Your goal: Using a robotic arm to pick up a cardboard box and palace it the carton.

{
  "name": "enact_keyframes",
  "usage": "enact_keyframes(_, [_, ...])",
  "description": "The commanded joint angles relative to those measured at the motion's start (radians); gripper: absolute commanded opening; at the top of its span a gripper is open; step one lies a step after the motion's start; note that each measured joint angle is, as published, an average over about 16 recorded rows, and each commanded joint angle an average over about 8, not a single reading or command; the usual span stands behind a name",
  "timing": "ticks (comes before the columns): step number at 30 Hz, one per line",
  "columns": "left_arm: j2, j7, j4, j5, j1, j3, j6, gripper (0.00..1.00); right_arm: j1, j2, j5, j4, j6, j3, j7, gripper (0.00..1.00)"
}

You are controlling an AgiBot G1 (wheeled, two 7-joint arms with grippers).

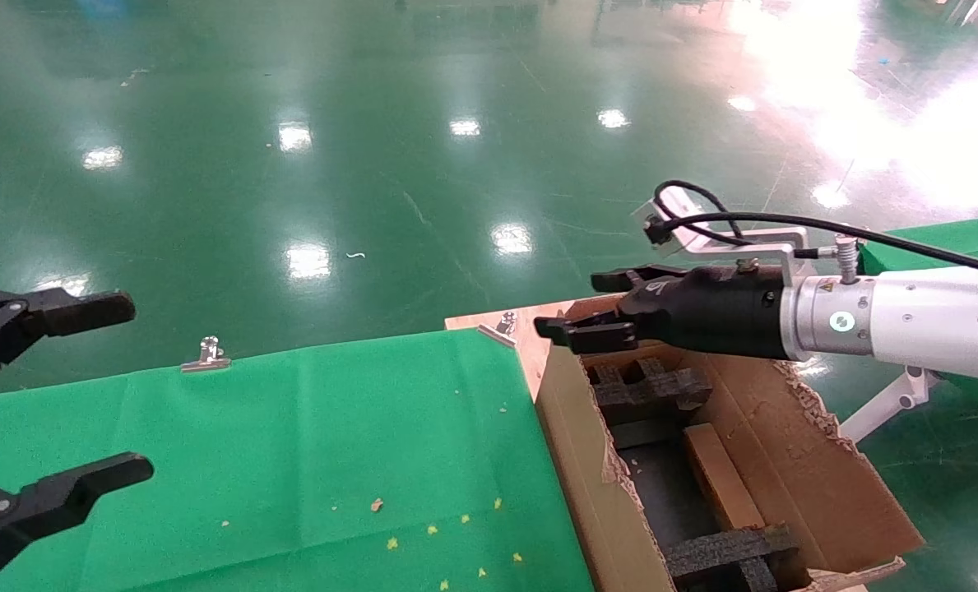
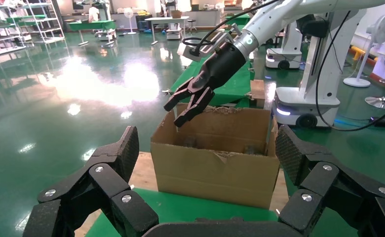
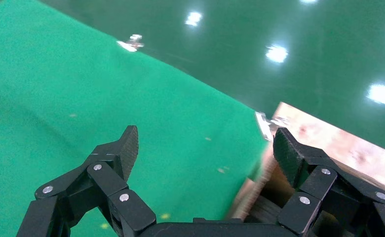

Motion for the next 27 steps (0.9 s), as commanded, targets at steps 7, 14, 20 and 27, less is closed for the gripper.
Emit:
enact_keyframes(7, [0.000,0.000,0.000,0.000,0.000,0.000,0.000,1.00,-0.086,-0.030,0.030,-0.008,-0.110,0.155,-0.078,1.00])
enact_keyframes(14, [0.000,0.000,0.000,0.000,0.000,0.000,0.000,1.00,-0.174,-0.061,0.061,-0.017,-0.223,0.313,-0.158,1.00])
enact_keyframes(20, [0.000,0.000,0.000,0.000,0.000,0.000,0.000,1.00,-0.250,-0.087,0.087,-0.025,-0.319,0.448,-0.226,1.00])
enact_keyframes(27, [0.000,0.000,0.000,0.000,0.000,0.000,0.000,1.00,-0.337,-0.118,0.118,-0.033,-0.431,0.606,-0.305,1.00])
